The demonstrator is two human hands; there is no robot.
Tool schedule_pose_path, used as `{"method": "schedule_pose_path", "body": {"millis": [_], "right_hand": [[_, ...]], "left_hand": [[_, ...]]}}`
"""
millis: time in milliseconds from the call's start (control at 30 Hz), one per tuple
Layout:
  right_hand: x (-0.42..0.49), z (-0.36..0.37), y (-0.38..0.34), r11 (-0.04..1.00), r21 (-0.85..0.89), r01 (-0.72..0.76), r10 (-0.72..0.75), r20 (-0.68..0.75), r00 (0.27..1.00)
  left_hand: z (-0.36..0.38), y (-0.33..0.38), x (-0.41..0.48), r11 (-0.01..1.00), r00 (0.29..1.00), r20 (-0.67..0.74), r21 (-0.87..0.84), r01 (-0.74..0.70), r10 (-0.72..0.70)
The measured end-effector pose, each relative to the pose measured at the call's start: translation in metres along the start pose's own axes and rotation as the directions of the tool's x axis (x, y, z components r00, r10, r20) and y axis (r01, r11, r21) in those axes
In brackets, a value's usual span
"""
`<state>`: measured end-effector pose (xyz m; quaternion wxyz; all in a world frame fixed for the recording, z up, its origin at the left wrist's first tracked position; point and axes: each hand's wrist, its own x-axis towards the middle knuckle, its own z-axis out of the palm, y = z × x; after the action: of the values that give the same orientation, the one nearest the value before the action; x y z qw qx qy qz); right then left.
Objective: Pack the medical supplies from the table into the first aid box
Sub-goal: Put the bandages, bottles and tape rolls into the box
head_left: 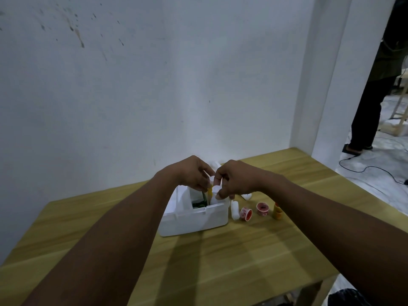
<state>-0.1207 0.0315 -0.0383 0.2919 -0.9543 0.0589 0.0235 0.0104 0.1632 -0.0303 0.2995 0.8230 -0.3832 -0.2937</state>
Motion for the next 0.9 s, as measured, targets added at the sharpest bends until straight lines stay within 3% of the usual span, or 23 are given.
{"method": "schedule_pose_path", "body": {"millis": [300, 600, 767, 900], "right_hand": [[-0.003, -0.009, 0.001, 0.993, 0.070, -0.094, 0.092, 0.021, 0.995], [-0.025, -0.048, 0.011, 0.971, 0.059, -0.232, 0.239, -0.178, 0.955], [-0.024, -0.030, 0.026, 0.953, 0.026, -0.303, 0.303, -0.168, 0.938], [-0.009, -0.001, 0.036, 0.942, -0.056, -0.331, 0.320, -0.150, 0.936]], "left_hand": [[0.004, -0.004, -0.003, 0.998, 0.998, -0.050, -0.049, 0.028, -0.031], [0.007, 0.005, -0.018, 0.999, 0.966, -0.253, -0.011, -0.045, 0.041], [0.015, 0.004, -0.020, 0.986, 0.917, -0.371, 0.127, -0.108, 0.148], [0.015, -0.010, -0.015, 0.980, 0.878, -0.452, 0.180, -0.081, 0.155]]}}
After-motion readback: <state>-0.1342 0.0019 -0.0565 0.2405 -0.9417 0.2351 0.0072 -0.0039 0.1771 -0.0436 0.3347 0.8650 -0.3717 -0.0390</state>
